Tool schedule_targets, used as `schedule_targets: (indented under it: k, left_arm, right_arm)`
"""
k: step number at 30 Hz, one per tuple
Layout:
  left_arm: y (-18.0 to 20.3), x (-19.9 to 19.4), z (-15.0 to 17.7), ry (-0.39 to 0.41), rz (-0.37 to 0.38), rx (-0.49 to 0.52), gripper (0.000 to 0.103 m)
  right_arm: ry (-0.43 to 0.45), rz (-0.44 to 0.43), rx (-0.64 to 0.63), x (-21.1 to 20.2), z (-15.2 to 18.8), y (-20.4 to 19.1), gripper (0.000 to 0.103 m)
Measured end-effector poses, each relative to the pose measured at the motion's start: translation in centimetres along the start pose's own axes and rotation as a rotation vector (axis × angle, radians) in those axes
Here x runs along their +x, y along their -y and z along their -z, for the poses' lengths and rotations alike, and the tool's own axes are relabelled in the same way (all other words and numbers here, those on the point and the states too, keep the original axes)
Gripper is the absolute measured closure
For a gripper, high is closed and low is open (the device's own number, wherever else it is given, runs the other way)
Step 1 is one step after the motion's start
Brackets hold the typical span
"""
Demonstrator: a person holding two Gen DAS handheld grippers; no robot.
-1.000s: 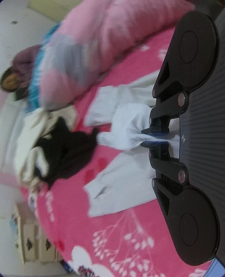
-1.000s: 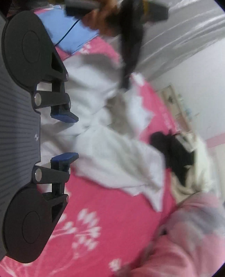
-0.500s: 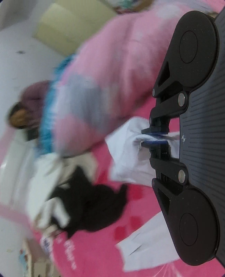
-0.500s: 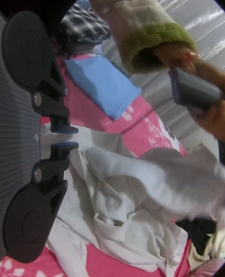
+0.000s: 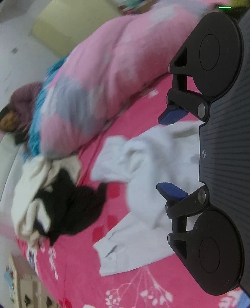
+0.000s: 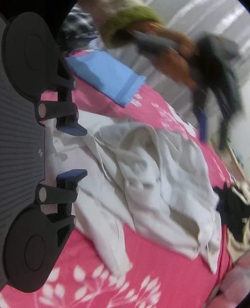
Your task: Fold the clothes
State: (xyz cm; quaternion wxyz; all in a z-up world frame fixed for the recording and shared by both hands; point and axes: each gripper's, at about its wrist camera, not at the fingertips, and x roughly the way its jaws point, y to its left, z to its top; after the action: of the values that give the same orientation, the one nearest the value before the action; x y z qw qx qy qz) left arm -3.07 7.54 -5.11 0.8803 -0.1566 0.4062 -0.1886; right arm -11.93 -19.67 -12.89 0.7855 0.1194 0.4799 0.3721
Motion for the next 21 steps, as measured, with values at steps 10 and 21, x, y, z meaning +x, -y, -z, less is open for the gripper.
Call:
schedule_targets:
  k: [10, 21]
  left_arm:
    - [4.4, 2.4, 6.6, -0.207, -0.203, 0.215, 0.035]
    - [2.1, 1.3, 7.7, -0.196, -0.230, 0.105, 0.064]
  right_arm:
    - [0.234, -0.020, 0.299, -3.3, -6.8, 6.5, 0.061]
    - [0.136, 0.065, 0.412, 4.1, -15.3, 9.5, 0.048]
